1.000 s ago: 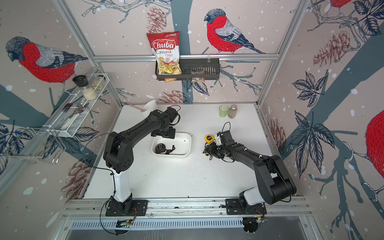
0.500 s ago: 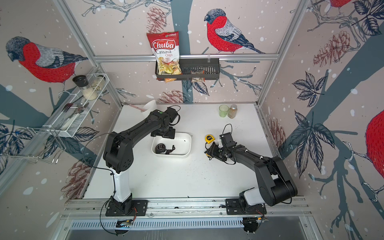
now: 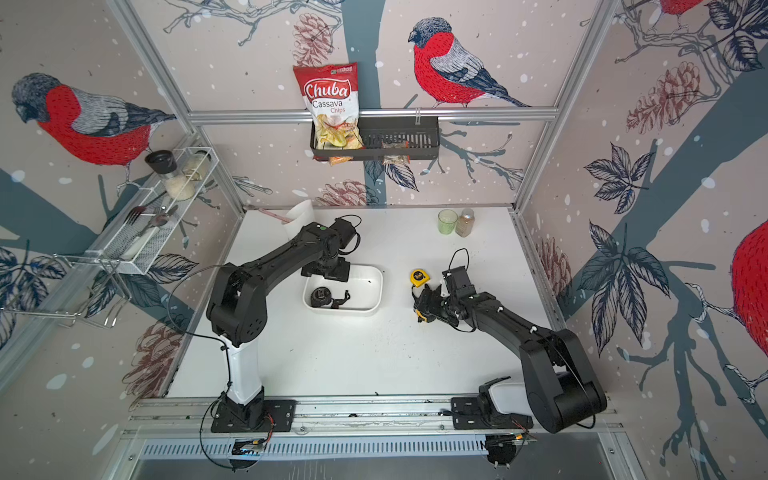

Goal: Take the tape measure out of the storage box
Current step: Place the tape measure at the center of the board.

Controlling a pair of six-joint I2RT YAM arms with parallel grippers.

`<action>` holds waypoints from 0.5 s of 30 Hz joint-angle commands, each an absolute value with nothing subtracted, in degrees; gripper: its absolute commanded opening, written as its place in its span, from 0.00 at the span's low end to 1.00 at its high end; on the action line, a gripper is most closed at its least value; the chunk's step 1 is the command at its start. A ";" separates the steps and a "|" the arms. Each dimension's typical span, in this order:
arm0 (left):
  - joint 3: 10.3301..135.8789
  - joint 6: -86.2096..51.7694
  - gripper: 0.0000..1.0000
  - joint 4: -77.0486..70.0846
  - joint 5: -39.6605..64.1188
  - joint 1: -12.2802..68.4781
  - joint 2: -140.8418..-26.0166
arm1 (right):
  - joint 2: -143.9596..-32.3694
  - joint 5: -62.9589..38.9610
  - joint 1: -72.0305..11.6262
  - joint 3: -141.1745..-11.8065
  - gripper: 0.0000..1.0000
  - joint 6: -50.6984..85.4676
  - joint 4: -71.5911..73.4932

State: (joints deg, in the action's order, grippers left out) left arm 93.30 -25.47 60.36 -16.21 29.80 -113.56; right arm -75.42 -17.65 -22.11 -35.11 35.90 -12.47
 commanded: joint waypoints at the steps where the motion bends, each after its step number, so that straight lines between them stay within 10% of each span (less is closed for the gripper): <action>1: 91.67 -24.28 0.97 59.38 -15.84 30.01 -112.64 | -73.30 -17.23 -22.14 -35.75 0.94 35.86 -13.28; 15: 86.87 -24.34 0.97 57.07 -15.32 31.69 -114.42 | -69.85 -17.42 -21.92 -42.18 0.96 35.68 -14.82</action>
State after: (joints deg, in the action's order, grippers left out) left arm 87.42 -24.03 57.30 -16.16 31.33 -114.02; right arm -69.54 -17.67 -21.96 -41.39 35.92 -14.55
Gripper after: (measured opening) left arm 0.968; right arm 0.964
